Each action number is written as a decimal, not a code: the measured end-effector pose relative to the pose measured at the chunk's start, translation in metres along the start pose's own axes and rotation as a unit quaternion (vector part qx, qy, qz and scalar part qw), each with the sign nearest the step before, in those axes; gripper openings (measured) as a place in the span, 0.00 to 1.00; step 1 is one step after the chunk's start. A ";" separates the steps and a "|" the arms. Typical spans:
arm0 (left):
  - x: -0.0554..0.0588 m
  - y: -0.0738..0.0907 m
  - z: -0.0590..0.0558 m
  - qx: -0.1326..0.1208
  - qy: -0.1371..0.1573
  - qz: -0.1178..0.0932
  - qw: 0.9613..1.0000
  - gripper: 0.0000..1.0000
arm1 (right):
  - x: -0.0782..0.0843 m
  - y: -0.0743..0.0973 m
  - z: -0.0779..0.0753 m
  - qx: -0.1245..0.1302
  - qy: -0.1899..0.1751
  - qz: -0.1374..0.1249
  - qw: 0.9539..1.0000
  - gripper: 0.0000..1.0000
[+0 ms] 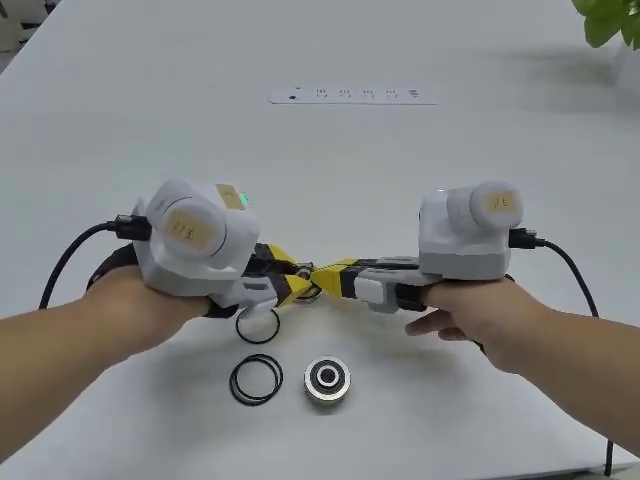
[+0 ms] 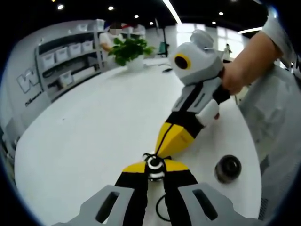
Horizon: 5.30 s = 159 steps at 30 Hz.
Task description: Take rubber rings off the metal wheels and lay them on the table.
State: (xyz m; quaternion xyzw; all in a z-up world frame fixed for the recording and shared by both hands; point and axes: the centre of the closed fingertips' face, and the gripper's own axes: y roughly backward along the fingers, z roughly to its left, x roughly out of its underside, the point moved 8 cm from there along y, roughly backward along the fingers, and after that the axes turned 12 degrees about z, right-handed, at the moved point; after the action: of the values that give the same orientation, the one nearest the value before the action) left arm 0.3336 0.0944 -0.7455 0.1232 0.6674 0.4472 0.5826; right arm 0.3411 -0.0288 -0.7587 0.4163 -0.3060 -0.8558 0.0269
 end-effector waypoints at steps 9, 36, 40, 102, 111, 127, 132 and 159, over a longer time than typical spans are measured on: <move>0.000 0.000 -0.001 -0.003 0.000 -0.001 1.000 0.12 | 0.000 0.000 0.002 -0.006 0.006 -0.004 1.000 0.00; -0.006 0.012 -0.004 0.013 -0.015 -0.010 1.000 0.22 | -0.002 0.004 0.002 -0.001 0.002 -0.010 1.000 0.00; -0.007 0.017 -0.007 0.017 -0.016 -0.016 1.000 0.24 | -0.003 0.005 0.004 -0.003 0.002 -0.012 1.000 0.00; 0.032 0.072 -0.009 0.007 0.015 -0.048 0.999 0.58 | 0.001 -0.009 0.036 -0.059 -0.002 0.015 0.998 0.00; 0.040 0.075 -0.011 0.006 0.016 -0.043 0.999 0.59 | 0.005 -0.018 0.042 -0.068 -0.005 0.026 0.997 0.00; 0.047 0.073 -0.012 0.008 0.021 -0.036 0.999 0.59 | 0.013 -0.025 0.042 -0.072 -0.015 0.047 0.996 0.00; 0.048 0.073 -0.012 0.009 0.023 -0.034 0.999 0.58 | 0.015 -0.025 0.040 -0.067 -0.017 0.052 0.996 0.00; 0.049 0.070 -0.015 0.015 0.024 -0.027 0.999 0.57 | 0.017 -0.022 0.036 -0.047 -0.019 0.054 0.997 0.08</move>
State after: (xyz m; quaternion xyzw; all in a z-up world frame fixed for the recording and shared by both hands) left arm 0.2813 0.1611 -0.7274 0.1032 0.6913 0.4240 0.5759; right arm 0.3084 0.0023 -0.7660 0.3814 -0.2878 -0.8741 0.0872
